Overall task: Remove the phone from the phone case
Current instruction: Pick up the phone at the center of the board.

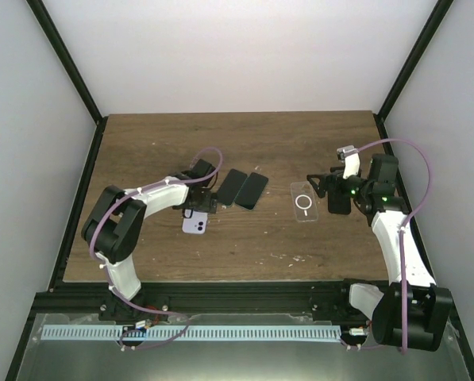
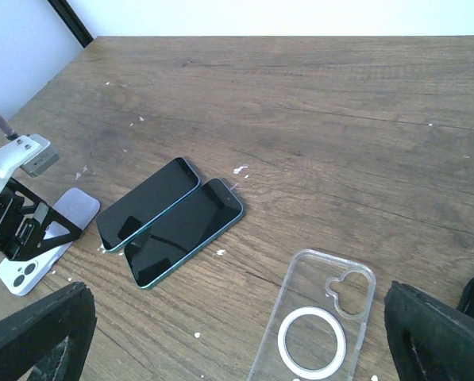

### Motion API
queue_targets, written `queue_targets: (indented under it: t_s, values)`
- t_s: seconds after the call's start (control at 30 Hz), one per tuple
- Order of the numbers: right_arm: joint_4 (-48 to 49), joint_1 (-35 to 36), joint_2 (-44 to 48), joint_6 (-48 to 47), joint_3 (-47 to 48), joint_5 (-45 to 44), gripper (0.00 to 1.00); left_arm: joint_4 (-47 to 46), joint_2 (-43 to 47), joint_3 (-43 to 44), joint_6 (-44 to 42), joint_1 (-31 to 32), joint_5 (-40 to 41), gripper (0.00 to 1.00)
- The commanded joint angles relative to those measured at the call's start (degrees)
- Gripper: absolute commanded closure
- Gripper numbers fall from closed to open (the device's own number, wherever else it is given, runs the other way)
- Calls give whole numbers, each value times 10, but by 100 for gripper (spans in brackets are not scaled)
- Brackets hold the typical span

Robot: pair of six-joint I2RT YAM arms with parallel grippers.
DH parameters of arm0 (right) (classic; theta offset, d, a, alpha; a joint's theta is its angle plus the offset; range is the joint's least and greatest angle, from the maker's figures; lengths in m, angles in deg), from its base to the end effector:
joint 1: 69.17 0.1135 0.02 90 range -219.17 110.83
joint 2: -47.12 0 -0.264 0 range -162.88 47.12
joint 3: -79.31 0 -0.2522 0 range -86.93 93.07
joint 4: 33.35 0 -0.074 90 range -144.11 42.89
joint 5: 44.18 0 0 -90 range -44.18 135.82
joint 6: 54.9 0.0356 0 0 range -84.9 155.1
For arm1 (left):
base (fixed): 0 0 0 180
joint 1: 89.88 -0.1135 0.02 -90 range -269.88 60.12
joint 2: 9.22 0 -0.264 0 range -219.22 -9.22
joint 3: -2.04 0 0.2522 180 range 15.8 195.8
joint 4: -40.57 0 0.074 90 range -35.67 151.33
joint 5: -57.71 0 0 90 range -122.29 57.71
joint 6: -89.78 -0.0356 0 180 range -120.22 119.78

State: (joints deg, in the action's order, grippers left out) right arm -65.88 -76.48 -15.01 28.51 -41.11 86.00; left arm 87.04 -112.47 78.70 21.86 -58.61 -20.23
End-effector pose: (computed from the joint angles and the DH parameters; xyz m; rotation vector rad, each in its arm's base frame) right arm 0.2324 -0.0067 0.2775 -0.3759 2.0475 0.6139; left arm 0.2925 -0.1690 0.1535 0.1793 2.7778 0.0766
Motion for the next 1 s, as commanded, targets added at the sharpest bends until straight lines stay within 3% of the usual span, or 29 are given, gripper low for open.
queue_targets:
  t_s: [0.0, 0.5, 0.77, 0.97]
  values:
    - [8, -1, 5, -9, 8, 16, 0, 21, 6, 7, 0, -6, -11, 0]
    - [0, -1, 9, -17, 7, 22, 0, 19, 15, -35, 2, -6, -58, 11]
    - [3, -1, 9, -19, 5, 13, 0, 24, 43, -53, 3, -6, -45, 27]
    - [-5, -1, 1, -25, 8, 28, 0, 14, 89, -56, -14, 11, -103, 40]
